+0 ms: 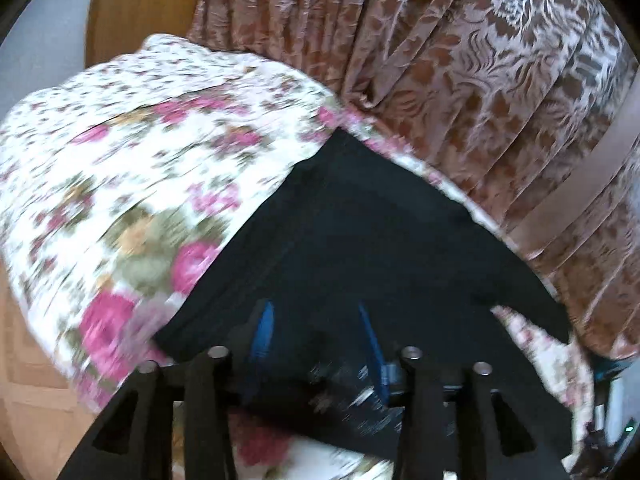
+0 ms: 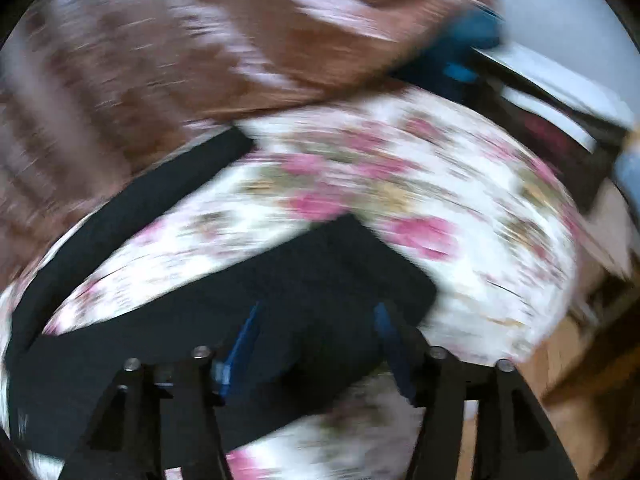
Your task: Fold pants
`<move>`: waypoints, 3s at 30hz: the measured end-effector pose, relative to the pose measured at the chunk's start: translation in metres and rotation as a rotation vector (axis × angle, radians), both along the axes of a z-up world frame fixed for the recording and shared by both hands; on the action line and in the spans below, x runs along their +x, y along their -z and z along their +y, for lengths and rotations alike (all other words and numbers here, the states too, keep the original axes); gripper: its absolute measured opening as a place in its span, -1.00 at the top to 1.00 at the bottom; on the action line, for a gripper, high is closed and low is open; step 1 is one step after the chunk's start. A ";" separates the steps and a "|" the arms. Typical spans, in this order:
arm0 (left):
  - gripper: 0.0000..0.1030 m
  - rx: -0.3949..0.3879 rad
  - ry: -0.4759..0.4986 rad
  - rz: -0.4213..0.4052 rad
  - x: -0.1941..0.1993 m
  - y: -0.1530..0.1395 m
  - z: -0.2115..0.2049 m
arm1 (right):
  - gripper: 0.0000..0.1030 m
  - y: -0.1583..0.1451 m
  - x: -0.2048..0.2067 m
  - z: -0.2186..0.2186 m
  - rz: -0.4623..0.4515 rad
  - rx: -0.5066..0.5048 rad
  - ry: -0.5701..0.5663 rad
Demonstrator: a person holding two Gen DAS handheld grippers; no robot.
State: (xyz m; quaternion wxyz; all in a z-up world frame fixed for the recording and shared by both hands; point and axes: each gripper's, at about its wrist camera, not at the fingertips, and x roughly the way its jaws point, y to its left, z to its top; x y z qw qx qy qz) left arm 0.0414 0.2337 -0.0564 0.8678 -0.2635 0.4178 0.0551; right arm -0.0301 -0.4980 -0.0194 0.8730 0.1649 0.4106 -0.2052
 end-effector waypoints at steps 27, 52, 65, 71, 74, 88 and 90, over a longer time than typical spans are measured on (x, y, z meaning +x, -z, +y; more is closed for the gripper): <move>-0.14 -0.212 -0.040 0.162 0.303 0.051 0.059 | -1.00 0.095 0.110 0.157 -0.010 0.394 -0.413; 0.85 -0.086 0.235 -0.206 0.165 -0.044 -0.017 | -0.91 0.078 0.122 0.169 0.090 0.307 -0.478; 0.86 -0.050 0.358 -0.307 0.036 -0.047 -0.043 | -0.43 0.037 0.240 0.208 -0.010 0.573 -0.556; 0.86 -0.089 0.362 -0.272 0.020 -0.031 -0.047 | -0.42 0.033 0.321 0.234 -0.011 0.689 -0.502; 0.86 -0.087 0.366 -0.267 0.021 -0.030 -0.046 | -0.07 0.047 0.354 0.239 0.057 0.677 -0.415; 0.86 -0.068 0.188 -0.328 0.115 -0.075 0.018 | 0.82 -0.001 0.324 0.224 -0.106 0.597 -0.509; 0.86 -0.066 0.180 -0.330 0.114 -0.078 0.023 | 0.82 -0.020 0.292 0.222 -0.170 0.594 -0.570</move>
